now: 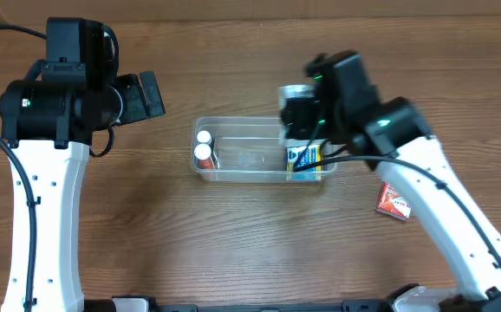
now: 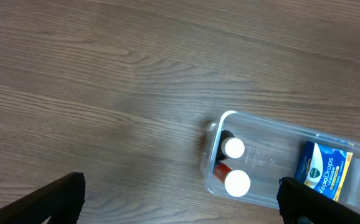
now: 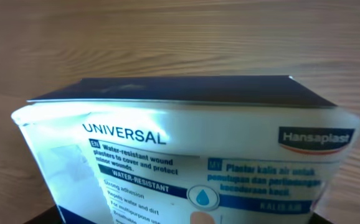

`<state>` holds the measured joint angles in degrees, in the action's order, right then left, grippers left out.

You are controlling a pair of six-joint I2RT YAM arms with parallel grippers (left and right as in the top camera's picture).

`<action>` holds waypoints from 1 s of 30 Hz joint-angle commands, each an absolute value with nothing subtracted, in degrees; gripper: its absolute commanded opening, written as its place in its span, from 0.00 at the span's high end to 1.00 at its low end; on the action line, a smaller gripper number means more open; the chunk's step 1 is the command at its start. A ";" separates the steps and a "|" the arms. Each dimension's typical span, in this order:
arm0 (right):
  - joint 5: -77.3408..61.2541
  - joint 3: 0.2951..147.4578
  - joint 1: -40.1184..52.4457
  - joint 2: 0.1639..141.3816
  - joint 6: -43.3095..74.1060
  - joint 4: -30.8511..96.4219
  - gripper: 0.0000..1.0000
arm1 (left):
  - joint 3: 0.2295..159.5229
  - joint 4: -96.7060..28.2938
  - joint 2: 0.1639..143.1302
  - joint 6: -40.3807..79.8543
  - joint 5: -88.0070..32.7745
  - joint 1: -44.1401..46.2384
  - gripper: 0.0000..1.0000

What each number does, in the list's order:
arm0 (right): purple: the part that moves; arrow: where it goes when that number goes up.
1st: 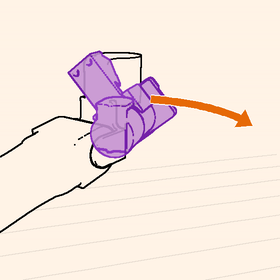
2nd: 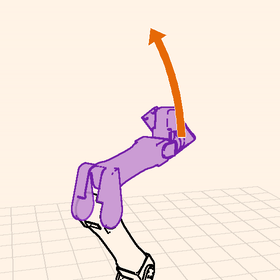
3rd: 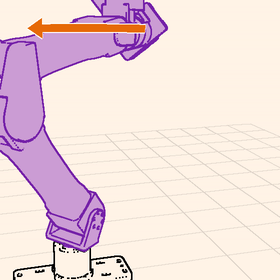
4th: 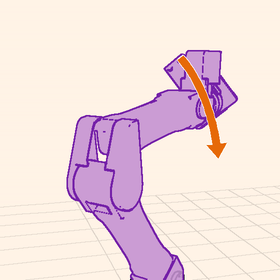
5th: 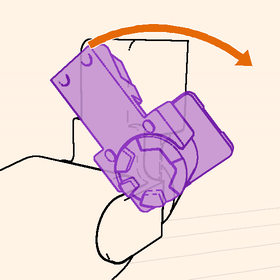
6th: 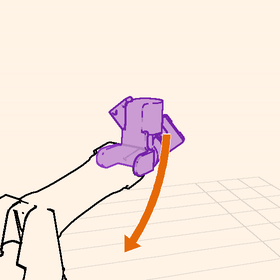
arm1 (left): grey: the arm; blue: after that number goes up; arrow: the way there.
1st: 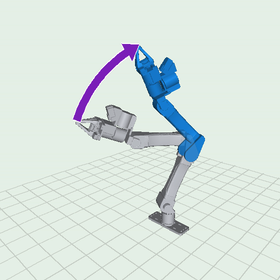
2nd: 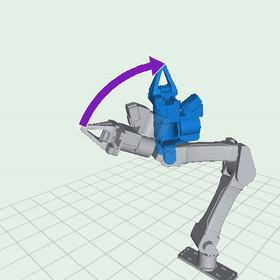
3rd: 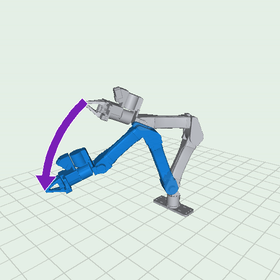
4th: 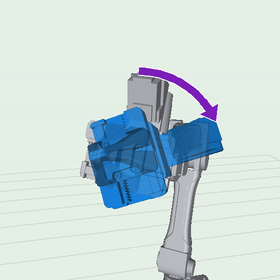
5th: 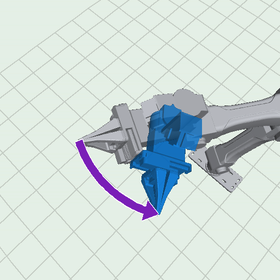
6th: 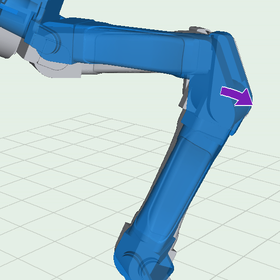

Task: Pack container
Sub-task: 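Place the Hansaplast box into the container beside the VapoDrops box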

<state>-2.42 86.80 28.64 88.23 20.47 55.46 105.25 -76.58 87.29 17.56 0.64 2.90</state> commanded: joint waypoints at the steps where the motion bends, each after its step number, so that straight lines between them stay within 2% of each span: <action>1: -0.05 85.45 32.58 92.47 22.90 52.71 0.31 | 106.17 -76.55 87.09 16.29 0.58 2.59 0.00; 10: -0.16 85.45 34.13 107.33 27.09 52.05 0.31 | 106.17 -76.69 87.09 16.29 0.60 2.59 0.00; 22: -1.69 85.45 34.13 112.03 27.09 51.64 0.30 | 106.17 -76.69 87.11 16.27 0.60 2.59 0.00; 25: -1.67 85.45 34.13 112.03 27.07 51.66 0.23 | 106.17 -76.69 87.09 16.27 0.60 2.59 0.00; 30: -1.65 85.45 34.13 112.03 27.07 51.44 0.20 | 106.17 -76.66 87.09 16.29 0.60 2.59 0.00</action>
